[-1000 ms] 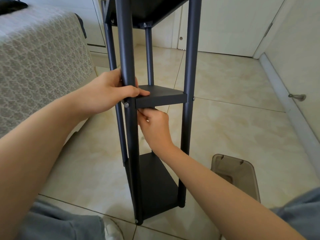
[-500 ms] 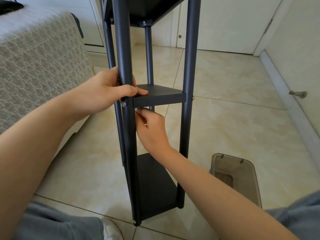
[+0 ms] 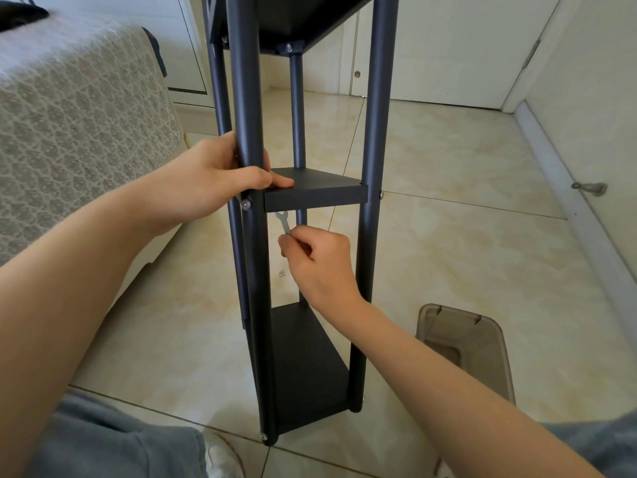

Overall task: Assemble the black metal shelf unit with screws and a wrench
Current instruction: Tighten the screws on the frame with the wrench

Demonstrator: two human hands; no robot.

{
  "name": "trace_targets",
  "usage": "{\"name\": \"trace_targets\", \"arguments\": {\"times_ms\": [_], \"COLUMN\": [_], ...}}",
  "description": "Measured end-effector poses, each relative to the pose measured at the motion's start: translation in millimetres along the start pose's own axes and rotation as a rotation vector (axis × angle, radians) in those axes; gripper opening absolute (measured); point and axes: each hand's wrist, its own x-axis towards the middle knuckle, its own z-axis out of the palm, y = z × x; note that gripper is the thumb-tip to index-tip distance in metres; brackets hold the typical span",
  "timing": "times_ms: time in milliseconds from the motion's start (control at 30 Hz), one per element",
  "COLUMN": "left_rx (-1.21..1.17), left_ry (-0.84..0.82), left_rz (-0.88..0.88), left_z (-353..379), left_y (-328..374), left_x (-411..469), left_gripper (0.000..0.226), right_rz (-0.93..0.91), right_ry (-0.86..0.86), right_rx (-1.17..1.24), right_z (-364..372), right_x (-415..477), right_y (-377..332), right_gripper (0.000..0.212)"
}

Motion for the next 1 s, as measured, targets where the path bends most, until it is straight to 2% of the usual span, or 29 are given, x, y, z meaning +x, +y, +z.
{"name": "trace_targets", "arguments": {"times_ms": [200,400,533,633,700,833,1000], "left_rx": [-0.004,-0.021,-0.042,-0.044,-0.042,-0.014,-0.012], "left_ry": [0.004,0.007,0.010,0.001,0.000,0.025,0.035], "left_rz": [-0.029,-0.035,-0.023,-0.014,-0.028,-0.030,-0.010], "left_z": [0.3,-0.1,0.0,0.4,0.1,0.4,1.0], "left_y": [-6.1,-5.3,-1.6,0.1,-1.2,-6.3,-8.3], "left_x": [4.1,3.6,1.1,-0.3,0.4,3.8,6.0], "left_gripper": [0.020,0.024,0.060,0.067,0.060,0.022,0.018], "right_rz": [-0.040,-0.087,-0.091,-0.090,-0.085,-0.081,-0.055], "right_ry": [0.002,0.039,0.049,0.045,0.044,0.045,0.054], "right_rx": [-0.034,-0.027,-0.036,-0.041,-0.043,-0.033,0.016], "right_z": [-1.5,1.7,2.4,3.4,4.7,8.3,14.7], "right_x": [4.3,8.3,10.8,12.0,12.2,12.0,15.3], "right_y": [-6.5,-12.0,-12.7,-11.8,-10.7,-9.9,-7.1], "right_gripper": [0.024,0.025,0.025,0.026,0.026,0.022,0.023]}}
